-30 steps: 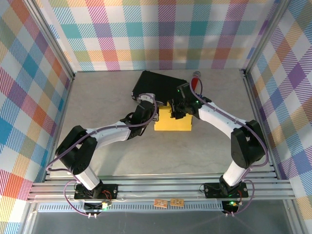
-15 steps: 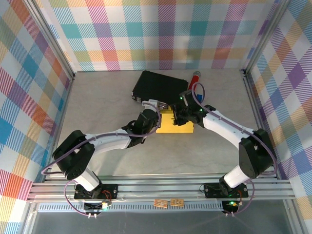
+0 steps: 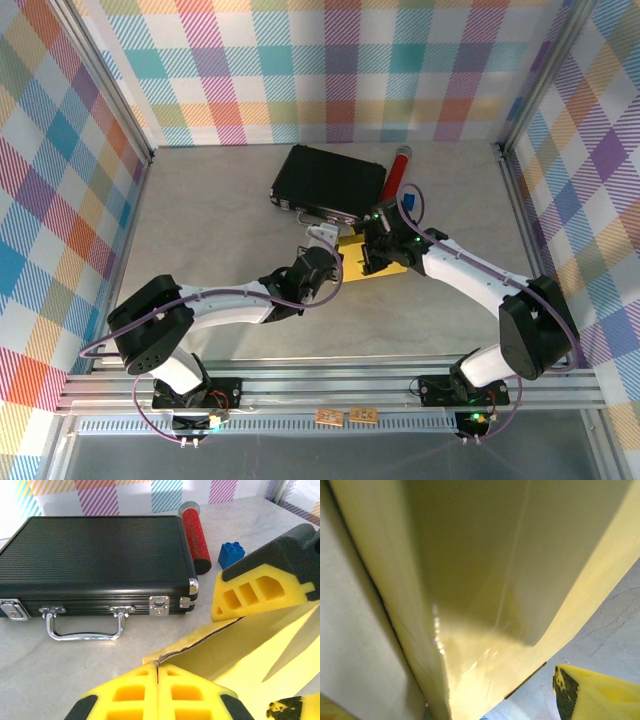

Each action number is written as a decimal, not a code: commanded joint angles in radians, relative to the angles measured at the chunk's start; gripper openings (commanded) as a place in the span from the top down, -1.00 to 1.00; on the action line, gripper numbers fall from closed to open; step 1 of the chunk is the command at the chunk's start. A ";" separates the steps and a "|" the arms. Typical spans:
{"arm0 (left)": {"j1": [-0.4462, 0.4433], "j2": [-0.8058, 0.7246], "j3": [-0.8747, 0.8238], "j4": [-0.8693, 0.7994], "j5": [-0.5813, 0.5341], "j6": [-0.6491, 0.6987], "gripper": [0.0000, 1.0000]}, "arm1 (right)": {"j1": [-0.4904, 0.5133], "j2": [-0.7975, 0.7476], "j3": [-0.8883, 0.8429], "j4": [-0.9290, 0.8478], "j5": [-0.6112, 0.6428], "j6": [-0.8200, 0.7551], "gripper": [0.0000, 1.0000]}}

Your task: Fold the paper box

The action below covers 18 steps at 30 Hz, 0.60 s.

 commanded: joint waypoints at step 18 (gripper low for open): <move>-0.025 -0.188 0.106 -0.397 0.005 -0.398 -0.07 | 0.007 -0.048 -0.116 0.049 0.042 0.043 0.03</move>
